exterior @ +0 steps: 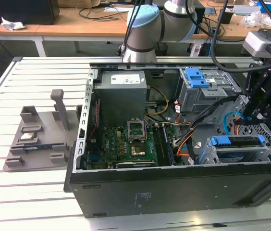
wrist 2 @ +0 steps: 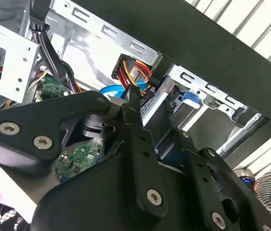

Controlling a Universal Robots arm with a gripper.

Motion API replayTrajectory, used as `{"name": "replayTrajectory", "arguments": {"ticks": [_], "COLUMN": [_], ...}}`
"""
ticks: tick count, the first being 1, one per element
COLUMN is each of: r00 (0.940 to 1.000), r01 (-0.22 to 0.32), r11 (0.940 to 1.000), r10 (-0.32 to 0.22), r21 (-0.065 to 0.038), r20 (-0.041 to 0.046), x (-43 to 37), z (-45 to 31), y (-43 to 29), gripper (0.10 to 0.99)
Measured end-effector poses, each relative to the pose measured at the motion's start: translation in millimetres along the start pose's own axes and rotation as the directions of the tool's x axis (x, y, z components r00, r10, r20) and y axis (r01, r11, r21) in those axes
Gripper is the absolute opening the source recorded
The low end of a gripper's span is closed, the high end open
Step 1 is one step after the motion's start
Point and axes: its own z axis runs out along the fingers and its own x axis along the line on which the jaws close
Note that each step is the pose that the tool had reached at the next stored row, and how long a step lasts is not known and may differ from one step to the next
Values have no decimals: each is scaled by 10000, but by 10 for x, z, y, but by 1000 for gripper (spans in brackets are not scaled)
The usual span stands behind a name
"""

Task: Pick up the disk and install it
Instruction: 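Insert the first disk wire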

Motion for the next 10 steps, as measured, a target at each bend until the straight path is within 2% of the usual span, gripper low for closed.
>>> {"name": "replayTrajectory", "arguments": {"ticks": [1, 4, 10], "r00": [10000, 10000, 10000], "r01": [0, 0, 0], "r11": [10000, 10000, 10000], "r10": [0, 0, 0], "r21": [0, 0, 0], "r20": [-1, -1, -4], "x": [0, 0, 0], "z": [0, 0, 0], "y": [0, 0, 0], "gripper": [345, 169, 169]}}
